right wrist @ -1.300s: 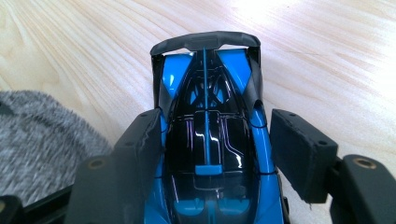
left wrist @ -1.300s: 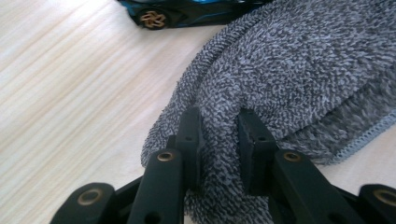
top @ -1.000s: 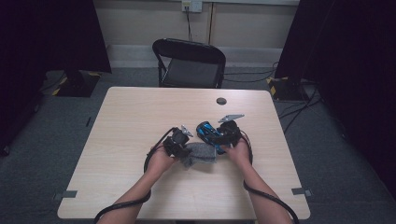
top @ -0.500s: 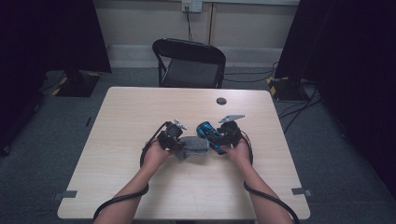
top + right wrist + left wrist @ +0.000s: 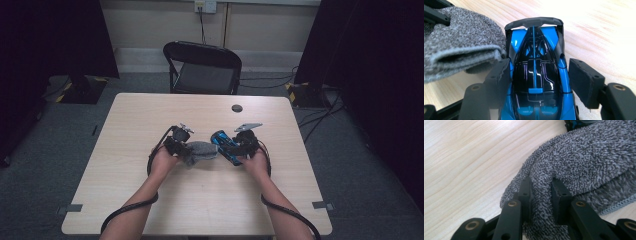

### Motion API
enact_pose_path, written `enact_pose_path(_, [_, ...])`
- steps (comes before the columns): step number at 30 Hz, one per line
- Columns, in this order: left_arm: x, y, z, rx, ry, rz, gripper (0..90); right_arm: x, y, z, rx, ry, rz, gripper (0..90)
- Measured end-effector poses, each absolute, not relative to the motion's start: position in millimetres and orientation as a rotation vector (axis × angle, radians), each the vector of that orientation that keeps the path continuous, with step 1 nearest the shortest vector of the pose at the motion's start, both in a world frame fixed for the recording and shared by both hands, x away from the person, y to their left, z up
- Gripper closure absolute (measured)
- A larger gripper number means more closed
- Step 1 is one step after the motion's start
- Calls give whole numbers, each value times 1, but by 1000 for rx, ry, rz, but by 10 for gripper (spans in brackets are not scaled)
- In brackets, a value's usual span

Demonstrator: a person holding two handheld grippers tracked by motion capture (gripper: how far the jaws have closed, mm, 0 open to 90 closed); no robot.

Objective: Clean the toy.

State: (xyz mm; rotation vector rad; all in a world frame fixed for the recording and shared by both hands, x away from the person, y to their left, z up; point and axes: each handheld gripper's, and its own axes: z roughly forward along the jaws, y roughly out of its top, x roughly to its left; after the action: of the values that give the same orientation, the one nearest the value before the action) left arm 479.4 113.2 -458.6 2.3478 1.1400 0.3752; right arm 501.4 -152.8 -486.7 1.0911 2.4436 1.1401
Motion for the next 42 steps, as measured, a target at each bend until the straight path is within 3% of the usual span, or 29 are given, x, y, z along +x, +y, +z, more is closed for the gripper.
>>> enact_pose_path(25, [486, 138, -453, 2245, 1254, 443, 724, 501, -154, -487, 1088, 2444, 1145, 352])
enact_pose_path(42, [444, 145, -435, 2202, 1101, 420, 720, 502, -153, -486, 1089, 2457, 1131, 352])
